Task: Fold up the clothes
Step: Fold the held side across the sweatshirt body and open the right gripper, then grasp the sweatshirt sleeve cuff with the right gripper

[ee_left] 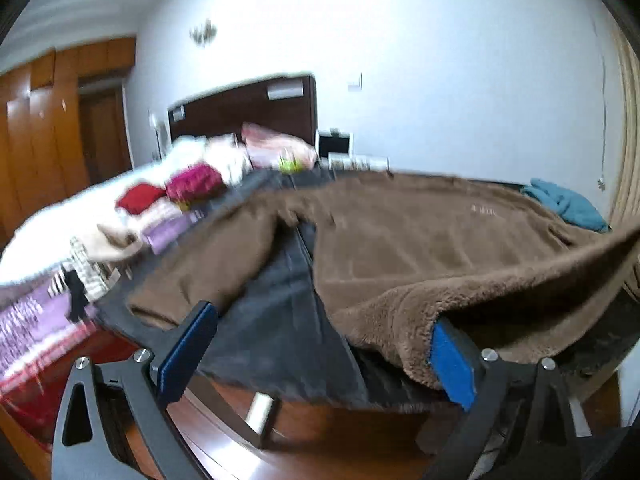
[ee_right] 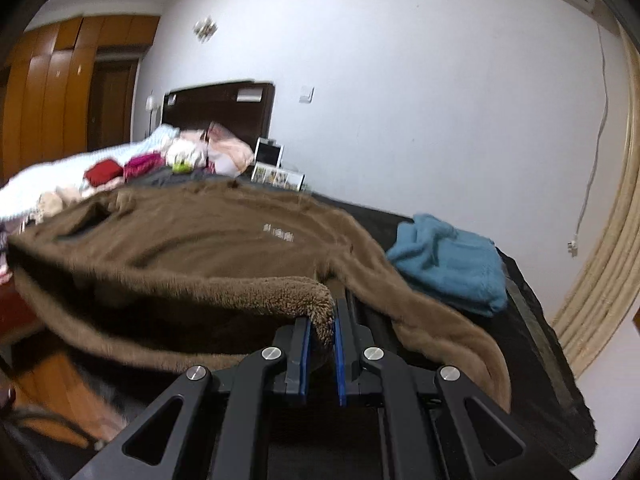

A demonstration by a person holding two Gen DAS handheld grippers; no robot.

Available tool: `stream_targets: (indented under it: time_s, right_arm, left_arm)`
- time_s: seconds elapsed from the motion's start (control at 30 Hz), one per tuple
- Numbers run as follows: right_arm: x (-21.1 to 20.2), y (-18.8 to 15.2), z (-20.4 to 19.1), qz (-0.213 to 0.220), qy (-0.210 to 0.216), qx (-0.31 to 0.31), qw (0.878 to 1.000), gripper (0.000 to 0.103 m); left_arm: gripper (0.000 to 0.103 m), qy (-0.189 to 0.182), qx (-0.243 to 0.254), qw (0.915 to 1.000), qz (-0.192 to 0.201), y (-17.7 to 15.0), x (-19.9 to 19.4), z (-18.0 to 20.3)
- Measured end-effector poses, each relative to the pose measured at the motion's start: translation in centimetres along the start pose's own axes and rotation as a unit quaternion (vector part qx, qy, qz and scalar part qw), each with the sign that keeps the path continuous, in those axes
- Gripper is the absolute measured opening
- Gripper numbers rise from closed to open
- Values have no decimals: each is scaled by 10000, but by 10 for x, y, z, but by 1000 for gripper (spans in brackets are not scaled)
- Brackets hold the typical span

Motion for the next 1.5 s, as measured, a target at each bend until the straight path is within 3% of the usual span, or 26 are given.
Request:
stream_targets:
  time_s: [0.1,0.2,0.37,0.53,0.67,0.7,0.73,0.8,0.87,1.0,1.07,1.27,1.5]
  right_arm:
    - [-15,-24,-6,-394,107,-70,9991,10]
    - [-23,-51,-12,-906,245,-48,9956,10]
    - [-13,-97,-23,-1746,720,109,9819,11]
    - [-9,-106,-23,-1881,1041,105,9766,12]
    - [-14,-100,-14,-1778,1708,308,9686,23]
    - [-17,-96,-11,-1706,1874,393,9666,31]
    - [-19,-93,-9,-1626,1996,445,9653,49]
    - [-27,-81,-2,-1379,1972,514,9692,78]
    - [-30,-66,3,-1079,1928,495,9740,79]
    - [-23,-38,-5,-715,2198,380,9722,79]
    - [-4,-28,-20,-685,2299,100,9708,79]
    - [69,-7,-64,-1028,2762,-482,9544,79]
    - [134,-30,-49,-1785,2474,-424,9514,79]
  left_arm:
    - [100,139,399,9987,270,13,-20,0]
    - [100,-147,599,9980,165,14,-28,-1]
    - [100,-373,1259,9904,-429,-12,-7,5]
    - [100,-560,1913,9727,-1187,-57,21,8]
    - [100,-774,2101,9651,-1359,-77,25,2]
    - [100,-883,2168,9634,-1307,-78,21,1]
    - [100,-975,2212,9624,-1242,-78,17,1]
    - [100,-1151,2162,9643,-1009,-70,5,-3]
    - [100,-1421,1890,9687,-758,-55,-2,-8]
    - [100,-2007,1080,9729,-383,-14,1,-10]
    - [100,-2073,901,9734,-367,1,14,-1]
    - [100,-2065,820,9690,-1078,11,85,48]
    - [100,-1741,813,9651,-1781,-11,140,70]
Point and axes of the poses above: each gripper's, at about its wrist camera, not at the fingertips, and x roughly the way its jaws point, z to its right, y to its top, the point moved 4 cm from there along x, roughly the way its jaws point, and after that the axes turned 1 degree about y, right-handed, at the moved point
